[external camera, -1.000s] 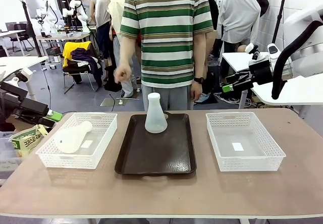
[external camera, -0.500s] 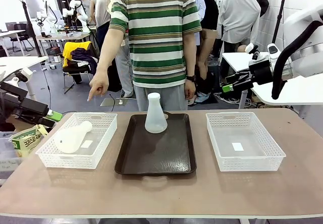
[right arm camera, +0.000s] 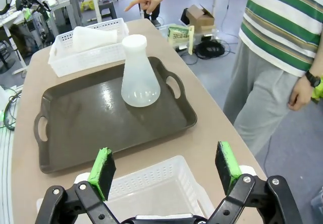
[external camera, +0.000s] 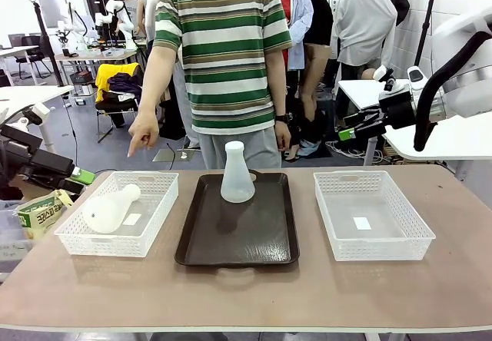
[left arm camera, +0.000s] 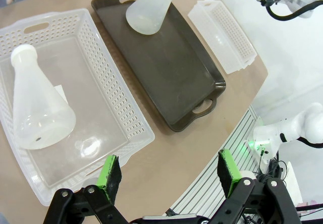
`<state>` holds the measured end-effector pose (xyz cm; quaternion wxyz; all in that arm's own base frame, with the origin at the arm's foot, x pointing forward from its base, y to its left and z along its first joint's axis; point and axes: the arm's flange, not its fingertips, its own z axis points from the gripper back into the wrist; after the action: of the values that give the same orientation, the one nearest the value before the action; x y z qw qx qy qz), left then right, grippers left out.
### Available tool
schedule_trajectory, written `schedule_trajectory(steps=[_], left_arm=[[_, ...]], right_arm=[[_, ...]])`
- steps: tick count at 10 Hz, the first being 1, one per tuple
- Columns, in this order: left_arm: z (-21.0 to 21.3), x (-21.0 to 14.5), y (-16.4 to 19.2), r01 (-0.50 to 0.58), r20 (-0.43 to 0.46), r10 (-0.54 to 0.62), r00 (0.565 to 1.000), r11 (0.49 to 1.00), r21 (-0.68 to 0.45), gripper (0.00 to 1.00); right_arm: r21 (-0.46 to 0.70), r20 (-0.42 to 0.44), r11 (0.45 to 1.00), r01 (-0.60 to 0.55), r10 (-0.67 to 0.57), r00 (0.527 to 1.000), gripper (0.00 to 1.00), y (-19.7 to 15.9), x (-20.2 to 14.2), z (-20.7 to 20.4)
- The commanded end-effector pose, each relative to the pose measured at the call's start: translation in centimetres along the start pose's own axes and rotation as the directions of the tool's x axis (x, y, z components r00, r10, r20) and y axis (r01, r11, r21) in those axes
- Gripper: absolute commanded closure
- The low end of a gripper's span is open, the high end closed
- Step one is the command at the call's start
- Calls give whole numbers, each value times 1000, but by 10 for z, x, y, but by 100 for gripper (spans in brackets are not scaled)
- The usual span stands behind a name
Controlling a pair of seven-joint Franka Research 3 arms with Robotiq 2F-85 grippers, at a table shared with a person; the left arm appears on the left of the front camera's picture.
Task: Prepare the laboratory tools.
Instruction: Pick up the Big flask that the person points to.
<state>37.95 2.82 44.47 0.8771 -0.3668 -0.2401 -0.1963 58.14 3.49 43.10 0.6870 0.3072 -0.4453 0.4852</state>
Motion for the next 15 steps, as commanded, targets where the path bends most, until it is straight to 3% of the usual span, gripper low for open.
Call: schedule_trajectory(steps=[1,7,11,13,15], left_arm=[[0,-1,2,13,20,-13,1000,1000,-18,0],[0,0,0,0,0,0,1000,1000,0,0],[-45,83,-21,134,-238,-74,968,961,243,0],[-81,137,-10,166,-377,-15,926,914,371,0],[-108,174,1,182,-445,31,895,886,426,0]], right_arm=[[-3,-14,1000,11,-11,1000,0,-2,3,1],[-3,-14,1000,11,-11,1000,0,-2,3,1],[-3,-14,1000,11,-11,1000,0,-2,3,1],[-3,-14,1000,11,-11,1000,0,-2,3,1],[-3,-14,1000,11,-11,1000,0,-2,3,1]])
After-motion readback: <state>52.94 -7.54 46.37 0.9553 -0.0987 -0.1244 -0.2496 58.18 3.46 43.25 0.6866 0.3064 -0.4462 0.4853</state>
